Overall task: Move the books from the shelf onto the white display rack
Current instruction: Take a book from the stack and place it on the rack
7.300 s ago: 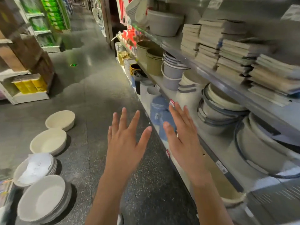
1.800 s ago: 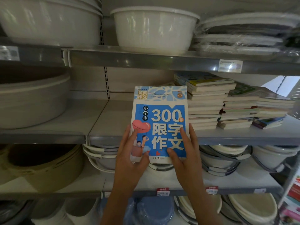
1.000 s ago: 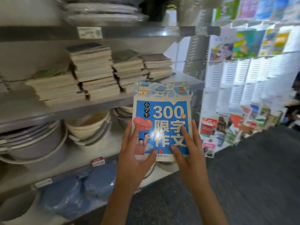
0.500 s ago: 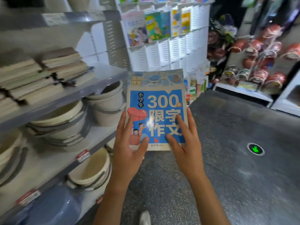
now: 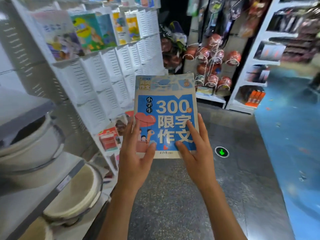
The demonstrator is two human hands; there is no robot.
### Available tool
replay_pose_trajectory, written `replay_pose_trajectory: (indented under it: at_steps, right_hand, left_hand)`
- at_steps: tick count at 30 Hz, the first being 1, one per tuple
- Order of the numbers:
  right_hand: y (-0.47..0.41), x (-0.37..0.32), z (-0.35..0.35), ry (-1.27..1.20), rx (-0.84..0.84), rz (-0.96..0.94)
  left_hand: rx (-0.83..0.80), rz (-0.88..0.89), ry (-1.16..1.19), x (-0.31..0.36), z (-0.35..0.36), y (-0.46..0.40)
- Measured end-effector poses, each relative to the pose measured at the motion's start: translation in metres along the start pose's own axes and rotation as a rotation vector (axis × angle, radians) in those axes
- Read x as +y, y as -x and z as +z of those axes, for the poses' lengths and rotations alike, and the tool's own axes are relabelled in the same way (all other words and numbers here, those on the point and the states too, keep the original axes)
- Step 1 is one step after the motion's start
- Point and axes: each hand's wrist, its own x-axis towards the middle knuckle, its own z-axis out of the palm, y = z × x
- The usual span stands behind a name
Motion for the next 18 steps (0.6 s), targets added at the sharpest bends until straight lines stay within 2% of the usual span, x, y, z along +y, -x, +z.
replay_pose_trajectory:
  at_steps: [7, 14, 18]
  right_hand:
    - [-0.094, 0.048, -0.016, 0.046, 0.094, 0.041]
    - [-0.162, 0.112, -0.062, 0.073, 0.188, 0.086]
    - [-0.211, 0.162, -0.088, 0.074, 0.207, 0.101]
  left_hand:
    - [-0.073, 0.051, 0.046, -0.038, 0.073, -0.096]
    - [-0.205, 0.082, 0.071, -0.061, 0.166, -0.162]
    - [-0.220, 0.073, 0.053, -0.080, 0.226, -0.201]
